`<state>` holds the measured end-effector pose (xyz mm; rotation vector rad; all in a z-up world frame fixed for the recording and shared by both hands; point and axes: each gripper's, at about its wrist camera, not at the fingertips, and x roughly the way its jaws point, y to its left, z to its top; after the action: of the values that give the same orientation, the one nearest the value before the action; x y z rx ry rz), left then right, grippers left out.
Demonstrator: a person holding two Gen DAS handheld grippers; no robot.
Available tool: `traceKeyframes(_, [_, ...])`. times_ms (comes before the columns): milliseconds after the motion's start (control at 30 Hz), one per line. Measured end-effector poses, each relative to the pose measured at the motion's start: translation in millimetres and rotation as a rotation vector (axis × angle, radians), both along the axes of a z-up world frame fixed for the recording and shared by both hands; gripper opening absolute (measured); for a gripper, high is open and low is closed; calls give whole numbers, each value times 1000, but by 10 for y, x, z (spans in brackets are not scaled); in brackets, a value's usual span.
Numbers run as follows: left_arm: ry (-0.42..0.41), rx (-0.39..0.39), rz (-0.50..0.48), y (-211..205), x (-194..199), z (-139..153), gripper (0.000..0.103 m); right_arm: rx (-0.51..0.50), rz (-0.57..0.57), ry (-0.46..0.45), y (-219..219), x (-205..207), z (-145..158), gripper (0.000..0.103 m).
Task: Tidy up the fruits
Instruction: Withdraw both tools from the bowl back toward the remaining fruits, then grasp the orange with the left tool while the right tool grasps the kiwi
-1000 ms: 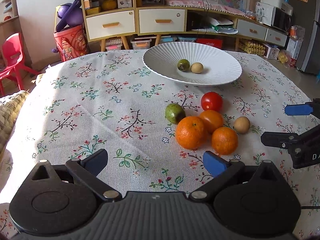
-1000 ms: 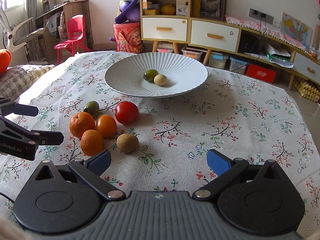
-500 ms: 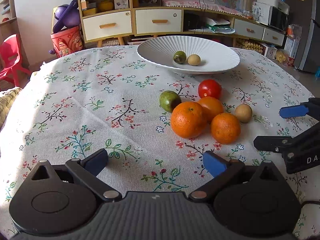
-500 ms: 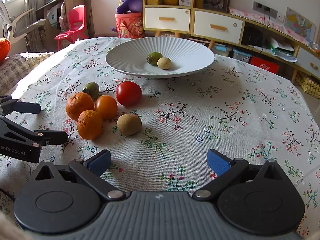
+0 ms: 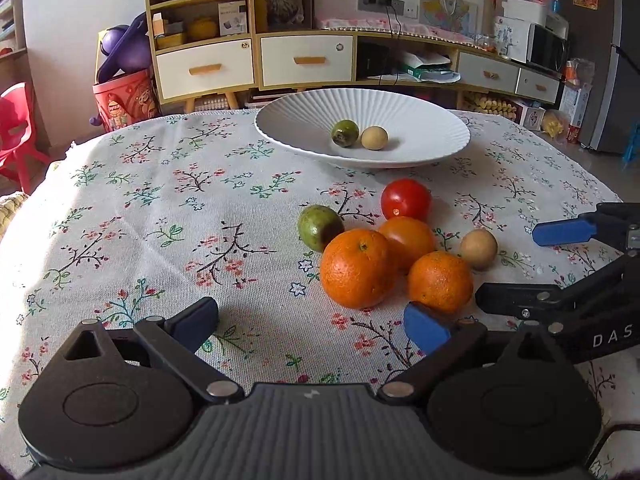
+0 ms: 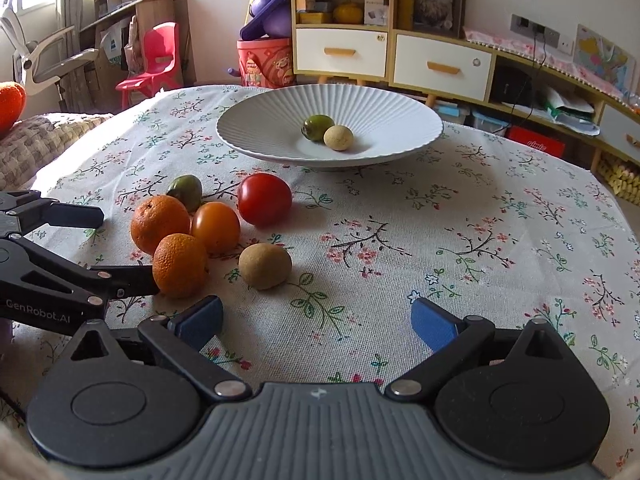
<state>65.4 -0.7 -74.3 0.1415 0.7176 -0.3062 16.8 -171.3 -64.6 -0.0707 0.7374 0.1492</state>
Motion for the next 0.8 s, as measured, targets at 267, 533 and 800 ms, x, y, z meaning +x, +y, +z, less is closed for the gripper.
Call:
traceKeyframes(267, [-6,-18,-47,-63,17,38,59,0,56,-8,91,30,45,71])
traceKeyframes(533, [0,-42,-62,-82,39,57,40,-1,89,-9,144,25,62,53])
traceKeyframes(800, [6,-52,-73,-94,35,69,32,0,100,-17,165,14,77,45])
